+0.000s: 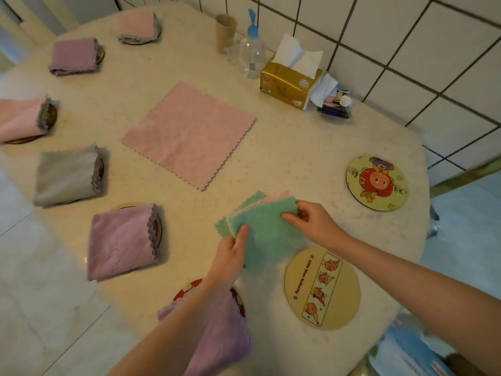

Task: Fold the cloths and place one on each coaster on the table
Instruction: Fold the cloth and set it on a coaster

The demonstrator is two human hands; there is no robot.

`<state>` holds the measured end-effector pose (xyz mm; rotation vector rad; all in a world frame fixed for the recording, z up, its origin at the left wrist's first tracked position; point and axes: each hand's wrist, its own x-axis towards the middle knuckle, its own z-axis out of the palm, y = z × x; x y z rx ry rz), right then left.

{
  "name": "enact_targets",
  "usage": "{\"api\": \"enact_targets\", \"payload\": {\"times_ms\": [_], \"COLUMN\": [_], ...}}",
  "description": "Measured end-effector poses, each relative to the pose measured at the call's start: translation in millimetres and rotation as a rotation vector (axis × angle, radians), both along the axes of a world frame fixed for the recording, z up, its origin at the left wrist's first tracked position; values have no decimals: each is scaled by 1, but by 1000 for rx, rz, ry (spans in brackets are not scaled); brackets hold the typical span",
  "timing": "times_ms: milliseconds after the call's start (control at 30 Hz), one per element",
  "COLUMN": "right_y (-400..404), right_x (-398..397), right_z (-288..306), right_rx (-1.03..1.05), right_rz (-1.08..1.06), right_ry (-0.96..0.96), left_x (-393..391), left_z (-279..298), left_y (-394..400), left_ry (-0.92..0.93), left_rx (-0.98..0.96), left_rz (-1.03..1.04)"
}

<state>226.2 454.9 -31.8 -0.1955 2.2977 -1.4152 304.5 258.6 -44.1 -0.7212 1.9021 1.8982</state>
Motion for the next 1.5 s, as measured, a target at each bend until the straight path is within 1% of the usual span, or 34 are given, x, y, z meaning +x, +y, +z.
{"api": "enact_targets", "payload": {"times_ms": [100,200,300,500,533,567,600,633,667,700,733,767,800,833,867,900,967,1067,1200,1267,1300,1400,1500], "right_y": [-20,-34,-39,-50,-51,-54,-56,-58,-58,-59,-59,-59,-60,-61,-61,-62,-62,-54,-35,-30,-30,-35,-47], "right_x": [-17,-25,-28,-36,-37,-38,-38,-39,-40,-40,-39,-39,-38,-37,-35,-34,-30,-22,-8,4,10,26,35], "right_z": [-14,-25,-36,-46,-45,-45,-44,-42,-40,-38,-37,-36,-35,-33,-32,-30,-26,-23,-21,-16,-14,-7,-3], "right_rx": [89,183,266,534,574,605,635,670,710,748,774,791,804,820,837,857,903,944,925,882,837,620,407], "right_rz": [-1,39,61,37,36,39,42,49,59,70,81,95,113,134,152,169,210,243,47,-78,-146,-290,-391], "right_ry": [14,43,77,77,80,84,94,106,127,150,176,200,222,246,270,294,345,390,300,214,135,-122,-267], "left_x": [-12,-12,-10,-16,-16,-15,-13,-11,-8,-5,-3,-4,-5,-6,-8,-8,-6,2,4,2,1,-9,-19], "left_z": [-2,-8,-14,-16,-15,-13,-10,-8,-5,-4,-5,-5,-9,-13,-17,-19,-24,-33,-29,-26,-23,-13,-12], "left_y": [-4,-6,-8,-7,-6,-8,-11,-15,-19,-24,-29,-33,-35,-37,-39,-40,-42,-44,-41,-40,-40,-37,-37], "left_ry": [-126,-222,-241,-270,-271,-260,-228,-178,-124,-31,110,268,409,502,537,531,454,377,337,319,294,241,285], "left_rx": [121,159,157,85,50,-27,-171,-381,-644,-879,-1045,-1149,-1212,-1241,-1229,-1200,-1151,-1179,-1163,-1151,-1143,-1084,-1014], "left_rz": [134,194,225,198,191,177,128,33,-90,-192,-275,-369,-474,-591,-708,-808,-934,-969,-953,-961,-978,-979,-881]}}
